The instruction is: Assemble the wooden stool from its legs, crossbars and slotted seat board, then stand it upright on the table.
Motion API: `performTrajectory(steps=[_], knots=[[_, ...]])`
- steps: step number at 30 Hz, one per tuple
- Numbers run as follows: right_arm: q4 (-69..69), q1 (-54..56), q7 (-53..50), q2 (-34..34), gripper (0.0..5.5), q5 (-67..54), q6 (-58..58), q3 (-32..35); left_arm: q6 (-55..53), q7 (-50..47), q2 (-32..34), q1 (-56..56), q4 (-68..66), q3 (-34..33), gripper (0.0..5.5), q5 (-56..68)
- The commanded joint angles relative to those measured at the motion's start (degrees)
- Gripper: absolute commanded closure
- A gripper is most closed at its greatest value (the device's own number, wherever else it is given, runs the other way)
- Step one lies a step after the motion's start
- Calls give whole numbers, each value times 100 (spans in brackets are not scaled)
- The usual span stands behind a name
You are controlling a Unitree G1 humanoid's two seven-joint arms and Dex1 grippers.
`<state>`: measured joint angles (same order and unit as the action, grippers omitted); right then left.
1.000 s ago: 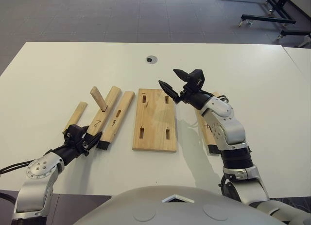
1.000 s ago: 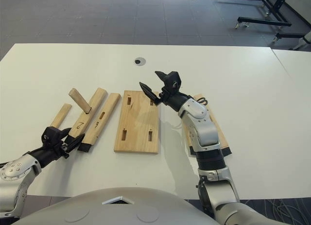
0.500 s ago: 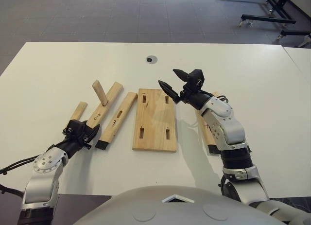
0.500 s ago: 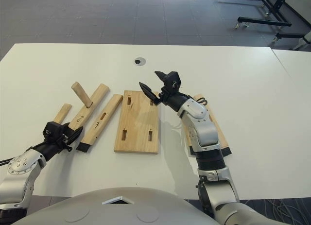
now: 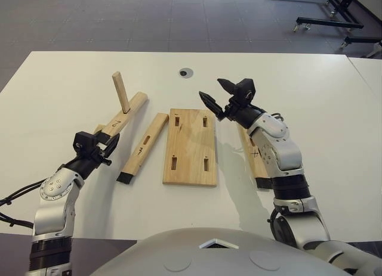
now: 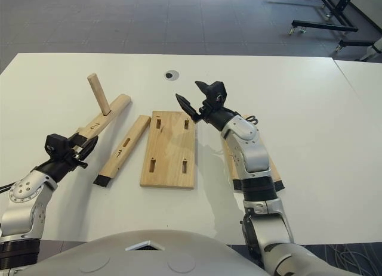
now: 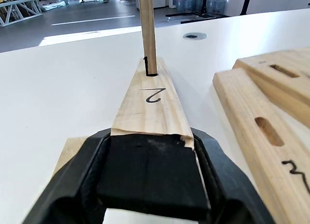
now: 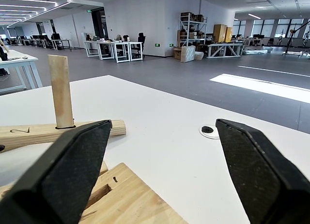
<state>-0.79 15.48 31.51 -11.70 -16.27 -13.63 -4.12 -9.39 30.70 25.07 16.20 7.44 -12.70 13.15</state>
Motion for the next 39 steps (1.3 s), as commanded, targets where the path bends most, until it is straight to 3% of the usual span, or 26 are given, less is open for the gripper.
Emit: performTrajectory(steps=[1, 9, 15, 29, 36, 39], knots=[[-5, 106, 21, -11, 154, 6, 12, 10, -399, 112, 217, 177, -167, 311, 347, -216], [14, 131, 5, -9, 154, 23, 10, 15, -441, -31, 190, 218, -343, 481, 347, -363], [28, 127, -14, 19, 154, 43, 33, -10, -421, -175, 197, 57, -447, 455, 242, -433], [86, 182, -2, 89, 154, 77, 50, -23, -334, -148, 178, -413, -811, 745, 242, -530], [142, 226, 52, 50, 154, 78, 68, 0, -154, -181, 114, -287, -945, 703, 348, -508], [157, 241, 64, 50, 154, 90, 71, -10, -107, -50, 81, -301, -929, 704, 348, -359]])
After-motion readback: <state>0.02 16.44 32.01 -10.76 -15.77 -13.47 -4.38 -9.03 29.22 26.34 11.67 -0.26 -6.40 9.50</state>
